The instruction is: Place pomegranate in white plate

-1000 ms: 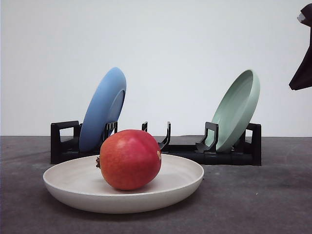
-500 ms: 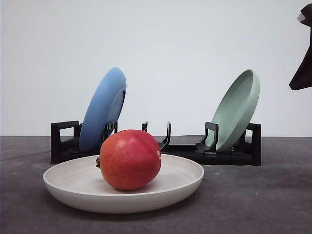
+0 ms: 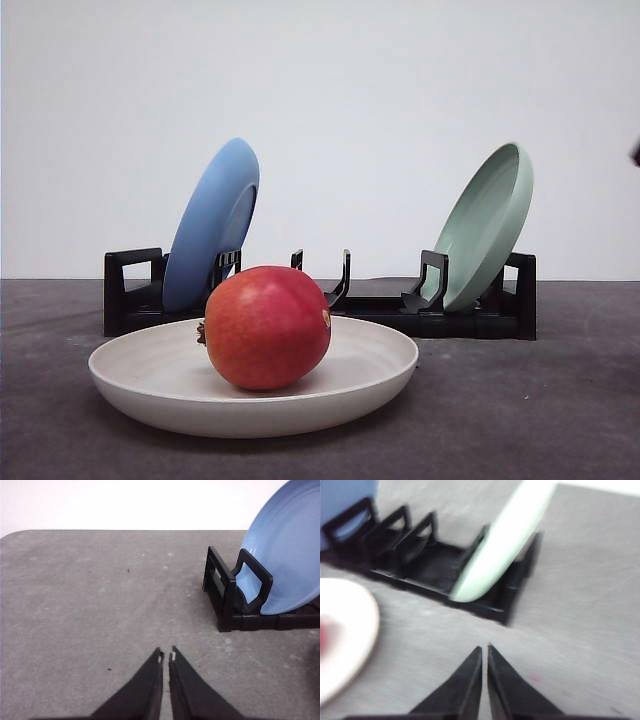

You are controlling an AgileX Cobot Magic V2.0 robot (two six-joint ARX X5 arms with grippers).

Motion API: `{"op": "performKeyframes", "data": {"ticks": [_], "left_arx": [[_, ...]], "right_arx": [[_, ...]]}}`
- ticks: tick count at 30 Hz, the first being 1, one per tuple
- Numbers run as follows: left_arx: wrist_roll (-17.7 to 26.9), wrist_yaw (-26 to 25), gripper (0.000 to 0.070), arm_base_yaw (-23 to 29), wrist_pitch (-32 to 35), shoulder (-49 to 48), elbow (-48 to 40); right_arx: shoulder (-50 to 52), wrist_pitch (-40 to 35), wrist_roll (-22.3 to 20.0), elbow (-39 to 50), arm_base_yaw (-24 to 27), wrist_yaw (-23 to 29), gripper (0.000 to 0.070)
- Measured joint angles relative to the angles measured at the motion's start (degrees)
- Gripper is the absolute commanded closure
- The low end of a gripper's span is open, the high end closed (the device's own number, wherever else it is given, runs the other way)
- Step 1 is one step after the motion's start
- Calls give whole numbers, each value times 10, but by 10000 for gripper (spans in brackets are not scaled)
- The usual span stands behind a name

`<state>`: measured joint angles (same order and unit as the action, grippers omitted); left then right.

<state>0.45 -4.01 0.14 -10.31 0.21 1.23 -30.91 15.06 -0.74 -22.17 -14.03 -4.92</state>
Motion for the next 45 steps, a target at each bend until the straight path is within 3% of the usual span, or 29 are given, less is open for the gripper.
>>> {"op": "performKeyframes", "data": {"ticks": [7,16,45], "left_arx": [[0,0,700,0,0,0,0],[0,0,700,0,0,0,0],[0,0,700,0,0,0,0]], "right_arx": [[151,-16,-6,124,52,7,690],[271,-25,-7,187,108,7,690],[306,-55,1,213,142,21,690]]}}
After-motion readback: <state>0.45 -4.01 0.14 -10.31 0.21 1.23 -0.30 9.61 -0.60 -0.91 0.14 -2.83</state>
